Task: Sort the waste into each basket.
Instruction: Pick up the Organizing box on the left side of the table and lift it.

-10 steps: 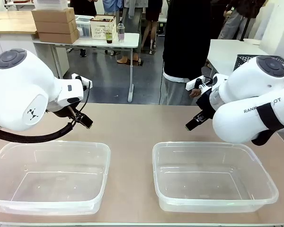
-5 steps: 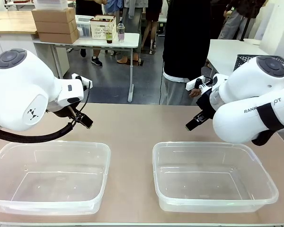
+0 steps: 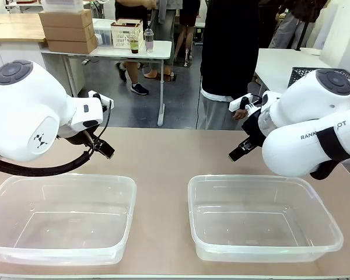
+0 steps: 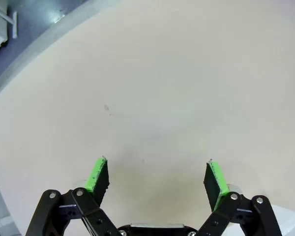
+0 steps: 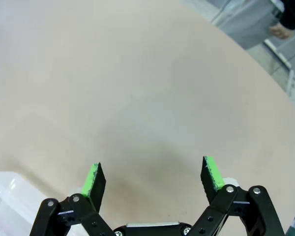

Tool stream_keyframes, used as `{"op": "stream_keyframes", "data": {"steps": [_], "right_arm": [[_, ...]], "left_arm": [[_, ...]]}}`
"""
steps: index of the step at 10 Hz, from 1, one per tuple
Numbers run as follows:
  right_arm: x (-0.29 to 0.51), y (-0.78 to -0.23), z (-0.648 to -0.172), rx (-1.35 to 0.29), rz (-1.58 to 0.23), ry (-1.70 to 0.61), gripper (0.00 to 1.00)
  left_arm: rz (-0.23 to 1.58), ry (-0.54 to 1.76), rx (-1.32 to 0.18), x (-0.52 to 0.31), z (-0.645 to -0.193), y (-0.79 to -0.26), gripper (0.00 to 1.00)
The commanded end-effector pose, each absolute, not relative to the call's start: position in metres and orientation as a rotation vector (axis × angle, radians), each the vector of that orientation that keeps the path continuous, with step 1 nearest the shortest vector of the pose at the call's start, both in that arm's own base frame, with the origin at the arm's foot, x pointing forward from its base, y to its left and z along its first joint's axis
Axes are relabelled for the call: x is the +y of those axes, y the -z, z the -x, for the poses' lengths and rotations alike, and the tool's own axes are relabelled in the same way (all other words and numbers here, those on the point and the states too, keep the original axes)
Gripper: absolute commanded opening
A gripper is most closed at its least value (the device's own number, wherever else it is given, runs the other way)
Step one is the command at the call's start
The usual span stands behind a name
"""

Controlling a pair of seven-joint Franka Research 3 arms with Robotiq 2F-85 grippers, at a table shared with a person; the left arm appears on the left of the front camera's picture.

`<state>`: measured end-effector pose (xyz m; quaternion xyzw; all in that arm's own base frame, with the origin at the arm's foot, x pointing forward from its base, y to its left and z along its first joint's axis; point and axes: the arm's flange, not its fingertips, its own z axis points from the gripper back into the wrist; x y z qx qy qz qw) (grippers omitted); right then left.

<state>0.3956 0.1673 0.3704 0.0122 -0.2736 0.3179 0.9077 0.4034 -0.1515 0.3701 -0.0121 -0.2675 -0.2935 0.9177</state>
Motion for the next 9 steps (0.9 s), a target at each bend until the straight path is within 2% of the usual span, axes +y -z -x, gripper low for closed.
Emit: {"op": "stream_keyframes", "data": {"steps": [1,2,3,5,6,7,8,9], "right_arm": [[0.167,-0.37,-0.396,-0.565,-0.025,-0.656,1.0],[0.16,-0.403,-0.383,-0.573,-0.089,-0.624,1.0],[0.15,-0.448,-0.35,-0.601,-0.083,-0.557,1.0],[0.134,-0.495,-0.281,-0.598,-0.167,-0.513,1.0],[0.128,-0.5,-0.241,-0.581,-0.203,-0.508,1.0],[0.125,-0.49,-0.218,-0.612,-0.145,-0.454,1.0],[0.153,-0.517,-0.322,-0.607,-0.147,-0.533,1.0],[0.153,-0.517,-0.322,-0.607,-0.147,-0.533,1.0]], "left_arm": [[0.025,0.604,-0.55,-0.152,-0.403,-0.37,1.0],[0.067,0.641,-0.539,-0.149,-0.389,-0.407,1.0],[0.11,0.648,-0.536,-0.141,-0.366,-0.445,1.0],[0.175,0.759,-0.564,-0.122,-0.303,-0.503,1.0],[0.144,0.825,-0.543,-0.119,-0.27,-0.508,1.0],[0.099,0.802,-0.528,-0.117,-0.255,-0.497,1.0],[0.149,0.755,-0.567,-0.149,-0.322,-0.516,1.0],[0.149,0.755,-0.567,-0.149,-0.322,-0.516,1.0]]}}
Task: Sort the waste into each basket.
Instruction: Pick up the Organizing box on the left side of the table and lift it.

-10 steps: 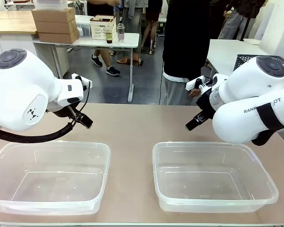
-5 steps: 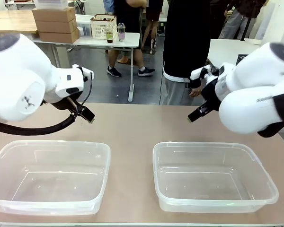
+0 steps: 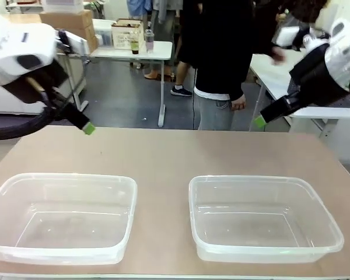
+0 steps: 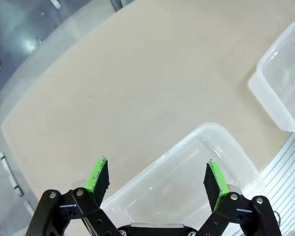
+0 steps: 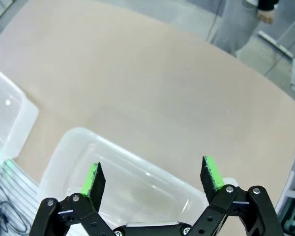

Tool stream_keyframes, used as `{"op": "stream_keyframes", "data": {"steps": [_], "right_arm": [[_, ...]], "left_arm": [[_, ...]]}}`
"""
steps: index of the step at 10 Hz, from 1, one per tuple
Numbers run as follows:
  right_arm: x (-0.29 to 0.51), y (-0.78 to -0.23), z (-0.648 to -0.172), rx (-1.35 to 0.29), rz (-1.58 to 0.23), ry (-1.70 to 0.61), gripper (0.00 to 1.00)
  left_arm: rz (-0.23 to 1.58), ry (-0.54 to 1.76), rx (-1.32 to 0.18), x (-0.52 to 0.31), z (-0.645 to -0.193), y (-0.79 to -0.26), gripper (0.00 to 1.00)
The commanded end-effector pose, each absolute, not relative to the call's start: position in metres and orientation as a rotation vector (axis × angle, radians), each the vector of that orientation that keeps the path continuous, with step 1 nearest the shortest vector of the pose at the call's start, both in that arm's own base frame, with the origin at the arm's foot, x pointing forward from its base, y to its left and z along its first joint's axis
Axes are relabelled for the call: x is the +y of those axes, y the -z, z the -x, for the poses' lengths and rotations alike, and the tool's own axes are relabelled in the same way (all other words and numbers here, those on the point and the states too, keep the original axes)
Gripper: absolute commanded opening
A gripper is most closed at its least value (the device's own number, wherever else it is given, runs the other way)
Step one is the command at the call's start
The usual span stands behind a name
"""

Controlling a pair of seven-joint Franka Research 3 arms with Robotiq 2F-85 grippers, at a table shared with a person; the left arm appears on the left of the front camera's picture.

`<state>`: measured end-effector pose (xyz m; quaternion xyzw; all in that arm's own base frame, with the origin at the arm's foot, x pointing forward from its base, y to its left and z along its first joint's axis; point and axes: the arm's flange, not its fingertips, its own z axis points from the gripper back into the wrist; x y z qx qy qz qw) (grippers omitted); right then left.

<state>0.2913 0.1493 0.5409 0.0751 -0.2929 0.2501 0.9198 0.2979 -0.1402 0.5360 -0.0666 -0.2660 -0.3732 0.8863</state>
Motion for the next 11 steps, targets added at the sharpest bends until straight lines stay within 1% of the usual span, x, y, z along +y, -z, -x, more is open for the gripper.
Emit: {"op": "stream_keyframes", "data": {"steps": [1,2,3,4,5,7,8,9,10,11], "right_arm": [[0.147,-0.55,-0.282,-0.61,-0.159,-0.509,1.0],[0.153,-0.548,-0.284,-0.569,-0.277,-0.523,1.0],[0.134,-0.561,-0.268,-0.556,-0.489,-0.529,1.0],[0.09,-0.573,-0.246,-0.499,-0.832,-0.365,1.0],[0.048,-0.574,-0.233,-0.531,-1.047,-0.17,1.0],[-0.015,-0.569,-0.222,-0.541,-1.267,0.203,1.0],[-0.021,-0.564,-0.222,-0.57,-1.296,0.288,1.0],[-0.017,-0.559,-0.223,-0.573,-1.282,0.363,1.0],[-0.011,-0.556,-0.227,-0.568,-1.224,0.402,1.0],[-0.05,-0.603,-0.233,-0.531,-1.162,0.015,1.0]], "left_arm": [[0.149,0.755,-0.567,-0.149,-0.322,-0.516,1.0],[0.138,0.776,-0.553,-0.14,-0.298,-0.536,1.0],[0.498,0.772,-0.51,-0.117,-0.292,-0.555,1.0],[0.913,0.714,-0.453,-0.075,-0.284,-0.569,1.0],[1.129,0.62,-0.431,-0.041,-0.284,-0.566,1.0],[1.236,0.426,-0.438,0.017,-0.285,-0.556,1.0],[1.265,0.367,-0.433,0.041,-0.302,-0.556,1.0],[1.289,0.31,-0.429,0.052,-0.322,-0.555,1.0],[1.258,0.214,-0.406,0.052,-0.334,-0.553,1.0],[1.245,0.463,-0.485,0.059,-0.287,-0.553,1.0]]}}
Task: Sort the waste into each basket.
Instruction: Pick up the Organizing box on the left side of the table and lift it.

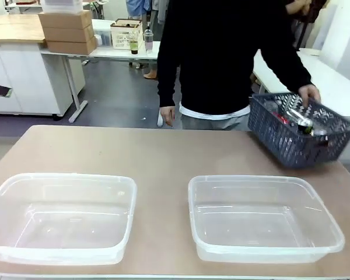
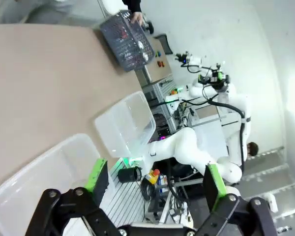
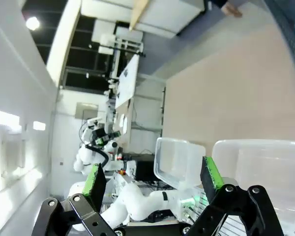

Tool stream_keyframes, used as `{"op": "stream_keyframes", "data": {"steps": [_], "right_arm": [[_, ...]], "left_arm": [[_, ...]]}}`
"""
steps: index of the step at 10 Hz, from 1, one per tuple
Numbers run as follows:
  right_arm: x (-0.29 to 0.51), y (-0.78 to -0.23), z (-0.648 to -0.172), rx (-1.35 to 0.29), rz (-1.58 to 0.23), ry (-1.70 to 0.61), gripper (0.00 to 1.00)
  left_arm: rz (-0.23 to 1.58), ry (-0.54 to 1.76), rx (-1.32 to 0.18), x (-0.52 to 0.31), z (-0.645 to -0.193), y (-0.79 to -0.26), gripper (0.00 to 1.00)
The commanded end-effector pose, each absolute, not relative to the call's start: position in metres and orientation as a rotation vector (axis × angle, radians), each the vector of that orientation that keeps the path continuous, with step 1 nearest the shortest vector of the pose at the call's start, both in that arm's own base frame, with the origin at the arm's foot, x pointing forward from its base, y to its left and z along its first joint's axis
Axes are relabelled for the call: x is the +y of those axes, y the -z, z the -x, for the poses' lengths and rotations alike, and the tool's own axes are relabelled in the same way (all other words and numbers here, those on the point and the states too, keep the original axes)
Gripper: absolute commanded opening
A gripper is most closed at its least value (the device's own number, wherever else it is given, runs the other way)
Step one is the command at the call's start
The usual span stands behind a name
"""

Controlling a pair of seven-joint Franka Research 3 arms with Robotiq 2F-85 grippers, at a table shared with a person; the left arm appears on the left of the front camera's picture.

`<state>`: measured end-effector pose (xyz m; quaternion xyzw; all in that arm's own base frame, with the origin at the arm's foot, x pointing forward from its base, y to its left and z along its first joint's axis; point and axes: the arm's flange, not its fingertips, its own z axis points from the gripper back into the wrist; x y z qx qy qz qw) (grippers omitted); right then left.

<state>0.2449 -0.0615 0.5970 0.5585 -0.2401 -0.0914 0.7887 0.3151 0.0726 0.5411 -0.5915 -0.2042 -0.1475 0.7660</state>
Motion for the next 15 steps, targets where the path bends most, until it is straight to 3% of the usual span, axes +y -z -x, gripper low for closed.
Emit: {"op": "stream_keyframes", "data": {"steps": [1,6,7,9,11,13,14,15], "right_arm": [[-0.05,-0.603,-0.233,-0.531,-1.162,0.015,1.0],[-0.045,-0.603,-0.229,-0.508,-1.145,0.025,1.0],[0.014,-0.599,-0.258,-0.386,-1.049,0.045,1.0],[0.145,-0.572,-0.308,-0.203,-0.884,-0.143,1.0],[0.26,-0.518,-0.297,-0.044,-0.763,-0.345,1.0],[0.305,-0.493,-0.271,-0.001,-0.733,-0.554,1.0],[0.282,-0.495,-0.259,-0.002,-0.778,-0.372,1.0],[0.282,-0.495,-0.259,-0.002,-0.778,-0.372,1.0]], "left_arm": [[1.245,0.463,-0.485,0.059,-0.287,-0.553,1.0],[1.245,0.463,-0.485,0.059,-0.287,-0.553,1.0],[1.225,0.449,-0.458,0.06,-0.283,-0.557,1.0],[0.83,0.484,-0.233,0.066,-0.269,-0.55,1.0],[0.472,0.417,0.061,0.076,-0.19,-0.507,1.0],[0.467,0.394,0.205,0.089,-0.166,-0.48,1.0],[0.634,0.45,0.061,0.091,-0.191,-0.485,1.0],[0.492,0.353,0.068,0.094,-0.183,-0.495,1.0]]}}
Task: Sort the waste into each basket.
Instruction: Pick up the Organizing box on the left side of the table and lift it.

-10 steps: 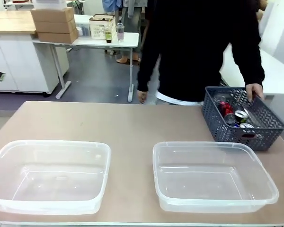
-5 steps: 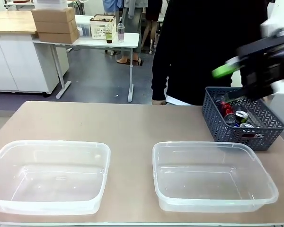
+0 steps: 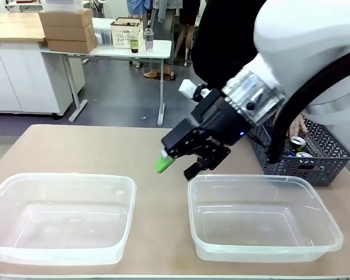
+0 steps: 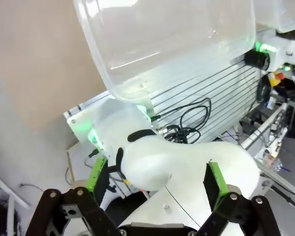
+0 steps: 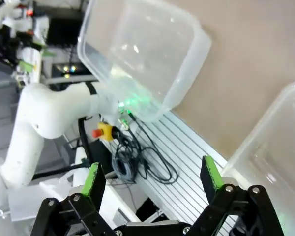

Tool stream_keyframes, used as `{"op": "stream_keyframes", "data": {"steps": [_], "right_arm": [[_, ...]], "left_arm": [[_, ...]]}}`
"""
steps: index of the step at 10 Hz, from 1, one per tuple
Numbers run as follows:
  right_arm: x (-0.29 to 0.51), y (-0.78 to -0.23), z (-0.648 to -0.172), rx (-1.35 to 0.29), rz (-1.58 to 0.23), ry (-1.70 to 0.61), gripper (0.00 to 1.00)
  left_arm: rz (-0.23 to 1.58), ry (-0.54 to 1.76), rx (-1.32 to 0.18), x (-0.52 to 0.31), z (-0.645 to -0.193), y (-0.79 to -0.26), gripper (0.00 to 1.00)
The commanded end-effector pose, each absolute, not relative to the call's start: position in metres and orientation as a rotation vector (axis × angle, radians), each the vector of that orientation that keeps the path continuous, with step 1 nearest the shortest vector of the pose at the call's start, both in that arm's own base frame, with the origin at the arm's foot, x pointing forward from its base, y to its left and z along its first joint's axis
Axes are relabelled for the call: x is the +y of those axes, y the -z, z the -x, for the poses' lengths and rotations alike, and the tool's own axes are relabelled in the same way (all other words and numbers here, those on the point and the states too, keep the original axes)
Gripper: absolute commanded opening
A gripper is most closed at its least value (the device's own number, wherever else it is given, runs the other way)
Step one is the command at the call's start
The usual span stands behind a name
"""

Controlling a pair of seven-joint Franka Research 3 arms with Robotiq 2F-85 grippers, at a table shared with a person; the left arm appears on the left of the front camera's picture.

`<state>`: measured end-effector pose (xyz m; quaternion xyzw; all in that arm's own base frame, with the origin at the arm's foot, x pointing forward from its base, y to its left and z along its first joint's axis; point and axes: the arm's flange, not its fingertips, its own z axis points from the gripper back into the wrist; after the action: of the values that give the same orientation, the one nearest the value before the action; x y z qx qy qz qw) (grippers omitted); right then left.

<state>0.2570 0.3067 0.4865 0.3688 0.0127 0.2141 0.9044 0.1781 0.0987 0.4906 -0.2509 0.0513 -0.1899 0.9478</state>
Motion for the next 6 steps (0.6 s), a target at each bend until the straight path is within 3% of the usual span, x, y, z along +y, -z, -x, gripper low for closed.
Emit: {"op": "stream_keyframes", "data": {"steps": [1,3,4,6], "right_arm": [[0.282,-0.495,-0.259,-0.002,-0.778,-0.372,1.0],[0.292,-0.491,-0.264,0.013,-0.781,-0.413,1.0],[0.34,-0.481,-0.27,0.115,-0.698,-0.394,1.0],[0.432,-0.447,-0.284,0.183,-0.48,-0.317,1.0]], "left_arm": [[0.492,0.353,0.068,0.094,-0.183,-0.495,1.0],[0.509,0.384,0.095,0.096,-0.181,-0.492,1.0],[0.446,0.252,0.028,0.064,-0.193,-0.474,1.0],[0.266,0.138,0.063,0.017,-0.214,-0.428,1.0]]}}
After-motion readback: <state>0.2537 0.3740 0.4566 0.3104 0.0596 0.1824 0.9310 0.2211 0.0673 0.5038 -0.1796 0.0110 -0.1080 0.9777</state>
